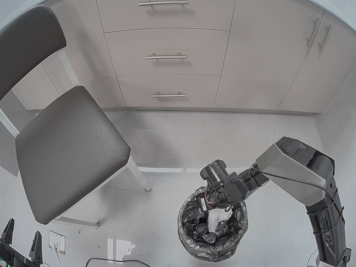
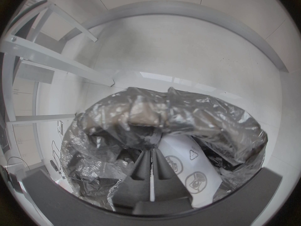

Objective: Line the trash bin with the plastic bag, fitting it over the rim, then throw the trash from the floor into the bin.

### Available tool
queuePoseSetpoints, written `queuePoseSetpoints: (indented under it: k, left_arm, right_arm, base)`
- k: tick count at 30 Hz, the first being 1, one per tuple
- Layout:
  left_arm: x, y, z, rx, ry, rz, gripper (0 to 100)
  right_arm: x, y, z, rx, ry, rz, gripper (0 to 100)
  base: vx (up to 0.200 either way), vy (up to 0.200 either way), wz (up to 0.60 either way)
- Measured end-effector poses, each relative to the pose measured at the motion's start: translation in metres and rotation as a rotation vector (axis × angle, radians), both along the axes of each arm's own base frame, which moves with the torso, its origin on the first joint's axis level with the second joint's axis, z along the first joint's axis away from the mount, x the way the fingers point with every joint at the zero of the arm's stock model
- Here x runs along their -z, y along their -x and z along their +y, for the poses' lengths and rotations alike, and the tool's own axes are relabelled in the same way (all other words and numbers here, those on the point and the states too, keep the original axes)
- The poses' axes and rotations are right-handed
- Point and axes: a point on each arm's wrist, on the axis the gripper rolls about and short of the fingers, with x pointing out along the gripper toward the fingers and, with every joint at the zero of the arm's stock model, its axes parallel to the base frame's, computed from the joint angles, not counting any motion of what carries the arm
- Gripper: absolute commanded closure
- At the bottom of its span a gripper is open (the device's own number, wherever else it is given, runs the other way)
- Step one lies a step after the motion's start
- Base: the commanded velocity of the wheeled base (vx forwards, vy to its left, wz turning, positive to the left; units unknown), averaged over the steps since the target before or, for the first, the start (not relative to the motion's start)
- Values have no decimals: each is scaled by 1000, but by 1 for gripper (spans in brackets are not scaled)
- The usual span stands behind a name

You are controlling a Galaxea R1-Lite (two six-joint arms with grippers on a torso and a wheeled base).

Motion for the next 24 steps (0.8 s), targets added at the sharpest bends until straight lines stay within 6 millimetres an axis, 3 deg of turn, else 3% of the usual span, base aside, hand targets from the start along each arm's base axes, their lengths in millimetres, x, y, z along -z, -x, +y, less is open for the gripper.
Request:
queuePoseSetpoints:
  k: [20,24]
  left_arm:
    - [0,0,0,-1,7,0,0]
    - [0,0,0,-1,6,0,0]
  right_arm:
    - [5,-10,4,-18,62,57,100]
    - [6,-11,5,-18,55,45,100]
  base:
    - [0,0,0]
    - [-200,0,0]
